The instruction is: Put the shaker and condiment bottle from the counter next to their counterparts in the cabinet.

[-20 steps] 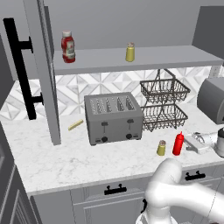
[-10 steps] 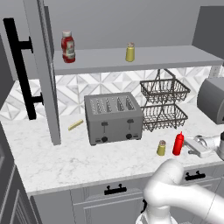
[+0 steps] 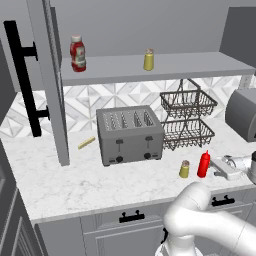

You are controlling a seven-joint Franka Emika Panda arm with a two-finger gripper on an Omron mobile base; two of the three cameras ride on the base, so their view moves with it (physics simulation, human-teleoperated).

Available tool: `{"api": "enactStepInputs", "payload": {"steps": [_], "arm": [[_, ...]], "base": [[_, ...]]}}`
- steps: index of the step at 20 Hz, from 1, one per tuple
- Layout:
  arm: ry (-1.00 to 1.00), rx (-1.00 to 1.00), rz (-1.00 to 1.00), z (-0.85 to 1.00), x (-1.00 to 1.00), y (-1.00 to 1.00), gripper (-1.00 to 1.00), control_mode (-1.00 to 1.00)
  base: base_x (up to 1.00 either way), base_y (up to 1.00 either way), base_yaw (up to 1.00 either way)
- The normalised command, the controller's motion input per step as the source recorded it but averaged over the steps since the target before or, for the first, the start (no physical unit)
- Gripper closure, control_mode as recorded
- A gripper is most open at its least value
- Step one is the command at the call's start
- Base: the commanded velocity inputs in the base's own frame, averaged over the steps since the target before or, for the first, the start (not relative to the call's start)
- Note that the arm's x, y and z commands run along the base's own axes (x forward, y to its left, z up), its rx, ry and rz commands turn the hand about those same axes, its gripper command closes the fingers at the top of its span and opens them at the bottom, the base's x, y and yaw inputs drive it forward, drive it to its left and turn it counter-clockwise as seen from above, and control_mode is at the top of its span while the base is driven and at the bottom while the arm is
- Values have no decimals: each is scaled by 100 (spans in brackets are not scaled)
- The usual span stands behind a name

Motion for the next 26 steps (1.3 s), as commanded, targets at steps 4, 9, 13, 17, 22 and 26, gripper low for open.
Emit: {"api": "enactStepInputs", "payload": {"steps": [4, 9, 13, 17, 22, 26], "arm": [[6, 0, -3, 0, 7, 0, -100, -100], [4, 0, -2, 0, 14, 0, -100, -100], [0, 0, 0, 0, 10, 0, -100, -100], [0, 0, 0, 0, 0, 0, -100, -100], [0, 0, 0, 0, 0, 2, -100, -100], [0, 0, 0, 0, 0, 8, -100, -100]], "base": [[0, 0, 0], [0, 0, 0], [0, 0, 0], [0, 0, 0], [0, 0, 0], [0, 0, 0]]}}
